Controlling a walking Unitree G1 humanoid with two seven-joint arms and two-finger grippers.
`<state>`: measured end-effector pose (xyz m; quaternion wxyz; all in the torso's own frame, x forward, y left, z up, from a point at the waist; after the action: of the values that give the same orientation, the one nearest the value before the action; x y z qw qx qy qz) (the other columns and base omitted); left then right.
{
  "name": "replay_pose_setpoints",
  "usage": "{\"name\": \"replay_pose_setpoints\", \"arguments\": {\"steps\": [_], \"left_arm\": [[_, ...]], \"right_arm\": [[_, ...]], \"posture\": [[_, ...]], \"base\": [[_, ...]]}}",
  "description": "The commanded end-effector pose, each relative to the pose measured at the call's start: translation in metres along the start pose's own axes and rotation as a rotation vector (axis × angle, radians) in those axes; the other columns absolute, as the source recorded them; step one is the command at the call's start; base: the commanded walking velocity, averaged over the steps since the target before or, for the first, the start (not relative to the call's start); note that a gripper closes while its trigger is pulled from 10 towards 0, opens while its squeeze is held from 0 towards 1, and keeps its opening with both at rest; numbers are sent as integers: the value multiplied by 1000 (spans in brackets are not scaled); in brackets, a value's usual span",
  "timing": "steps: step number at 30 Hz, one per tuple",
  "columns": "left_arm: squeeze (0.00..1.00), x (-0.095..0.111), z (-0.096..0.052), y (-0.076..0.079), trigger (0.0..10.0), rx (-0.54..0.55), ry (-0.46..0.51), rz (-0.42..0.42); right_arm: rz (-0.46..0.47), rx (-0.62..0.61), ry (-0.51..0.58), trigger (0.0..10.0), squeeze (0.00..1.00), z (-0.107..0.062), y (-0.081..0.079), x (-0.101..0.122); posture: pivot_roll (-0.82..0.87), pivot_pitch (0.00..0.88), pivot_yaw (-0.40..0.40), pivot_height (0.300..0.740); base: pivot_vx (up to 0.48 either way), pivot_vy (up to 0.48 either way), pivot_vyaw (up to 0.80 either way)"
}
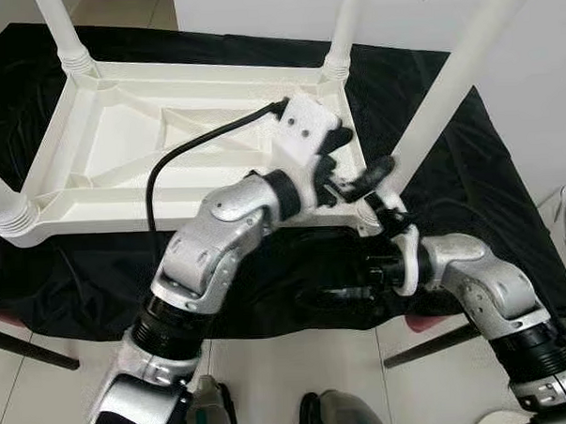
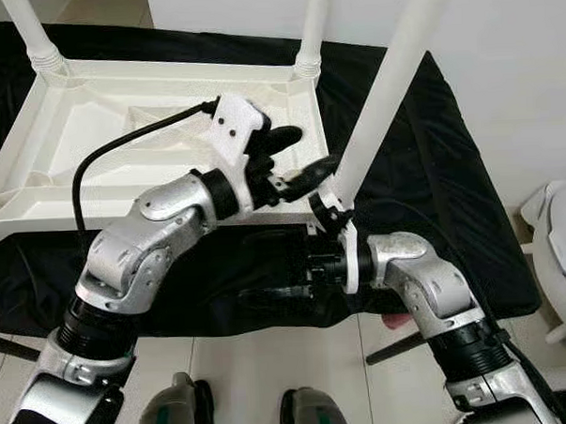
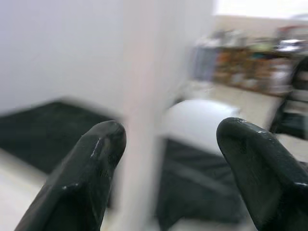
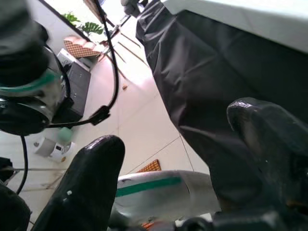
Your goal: Building children table
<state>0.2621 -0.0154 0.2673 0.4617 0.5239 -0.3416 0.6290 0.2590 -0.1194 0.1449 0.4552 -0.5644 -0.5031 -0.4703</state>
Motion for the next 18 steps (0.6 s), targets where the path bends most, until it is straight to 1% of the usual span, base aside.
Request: {"name": "replay_pose_setpoints", "arguments": {"steps": [1, 5, 12, 13, 14, 15, 16, 17, 18], "left_arm": [[0, 1, 1, 8, 10000, -81, -4, 4], [0, 2, 1, 8, 10000, -82, -2, 4], [0, 2, 2, 6, 10000, -68, -1, 3], [0, 1, 1, 3, 10000, -53, -4, 4], [0, 1, 1, 3, 10000, -53, -4, 4], [0, 1, 1, 1, 10000, -35, -5, 5], [0, 1, 1, 1, 10000, -35, -5, 5], [0, 0, 0, -3, 10000, -12, -4, 4], [0, 0, 0, -3, 10000, -12, -4, 4]], "right_arm": [[6, -4, -15, 10000, 0, -1, 0, -1], [0, -3, -22, 10000, 0, -1, 0, -4], [-47, 5, -18, 10000, 0, -1, -2, -1], [-86, -19, -9, 10000, 0, -2, -1, 0], [-86, -19, -9, 10000, 0, -2, -1, 0], [-110, -51, -5, 10000, 0, -2, 1, 1], [-110, -51, -5, 10000, 0, -2, 1, 1], [-131, -94, 10, 10000, 0, -3, 3, 2], [-131, -94, 10, 10000, 0, -3, 3, 2]], "posture": [[-94, 97, -72, 740], [-94, 98, -71, 740], [-95, 100, -71, 740], [-95, 101, -72, 740], [-95, 101, -72, 740], [-94, 102, -73, 740], [-94, 102, -73, 740], [-93, 102, -73, 740], [-93, 102, -73, 740]], "base": [[0, 0, 0], [0, 0, 0], [0, 0, 0], [0, 0, 0], [0, 0, 0], [0, 0, 0], [0, 0, 0], [0, 0, 0], [0, 0, 0]]}}
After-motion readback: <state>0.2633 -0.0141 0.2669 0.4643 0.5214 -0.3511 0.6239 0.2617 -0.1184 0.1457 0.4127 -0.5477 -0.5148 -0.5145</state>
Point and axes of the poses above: a point about 5 cm out from each wrist's last joint towards the gripper, its own z axis pointing out of the wrist towards the gripper, its own x axis along the axis of the wrist's last joint, y = z × x, the point moved 1 cm from there along z, pointing out of the wrist towards the gripper, and after that the axes turned 10 degrees about -z, right-handed, at the moved point
